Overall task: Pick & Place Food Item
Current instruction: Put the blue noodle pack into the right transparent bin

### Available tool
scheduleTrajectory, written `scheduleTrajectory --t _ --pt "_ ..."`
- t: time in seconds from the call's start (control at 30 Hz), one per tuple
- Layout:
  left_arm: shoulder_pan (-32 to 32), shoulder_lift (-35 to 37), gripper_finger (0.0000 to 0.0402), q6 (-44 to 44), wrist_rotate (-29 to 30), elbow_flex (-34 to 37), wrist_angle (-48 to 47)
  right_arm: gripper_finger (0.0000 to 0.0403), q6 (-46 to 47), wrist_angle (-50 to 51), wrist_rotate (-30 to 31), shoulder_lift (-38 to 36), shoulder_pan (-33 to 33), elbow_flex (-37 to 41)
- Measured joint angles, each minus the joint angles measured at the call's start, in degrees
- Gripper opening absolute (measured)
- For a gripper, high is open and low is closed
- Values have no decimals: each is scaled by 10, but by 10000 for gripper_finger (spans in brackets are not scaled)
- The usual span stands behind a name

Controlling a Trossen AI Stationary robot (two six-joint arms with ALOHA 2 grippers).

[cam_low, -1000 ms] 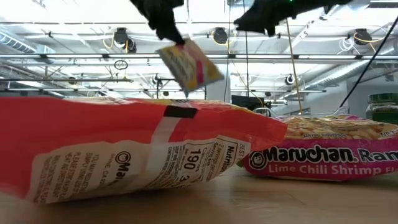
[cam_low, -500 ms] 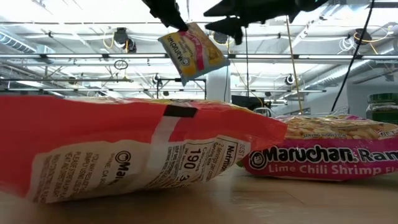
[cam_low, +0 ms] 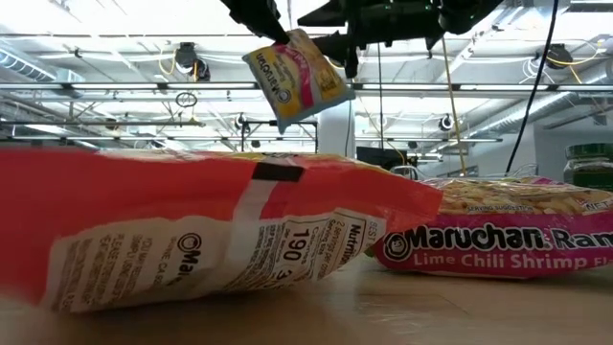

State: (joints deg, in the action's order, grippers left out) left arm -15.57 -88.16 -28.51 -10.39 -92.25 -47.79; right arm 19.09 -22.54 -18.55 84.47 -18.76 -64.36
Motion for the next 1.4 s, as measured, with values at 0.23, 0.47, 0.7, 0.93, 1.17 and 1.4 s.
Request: scheduleTrajectory --t 0.23,0.47,0.7,0.93,1.17,1.4 --pt "-2 0 3 0 7 0 7 163 2 8 -27 0 0 0" --pt "-2 0 2 -3 15 0 16 111 2 18 -27 0 0 0" --pt "-2 0 3 -3 15 0 16 39 -2 18 -27 0 0 0" --pt "-2 0 28 5 16 0 16 5 -8 18 -27 0 0 0" --pt "-2 0 76 6 16 0 16 1 -10 19 -27 0 0 1" --pt "-20 2 144 42 15 0 10 0 -18 19 -26 0 -3 1"
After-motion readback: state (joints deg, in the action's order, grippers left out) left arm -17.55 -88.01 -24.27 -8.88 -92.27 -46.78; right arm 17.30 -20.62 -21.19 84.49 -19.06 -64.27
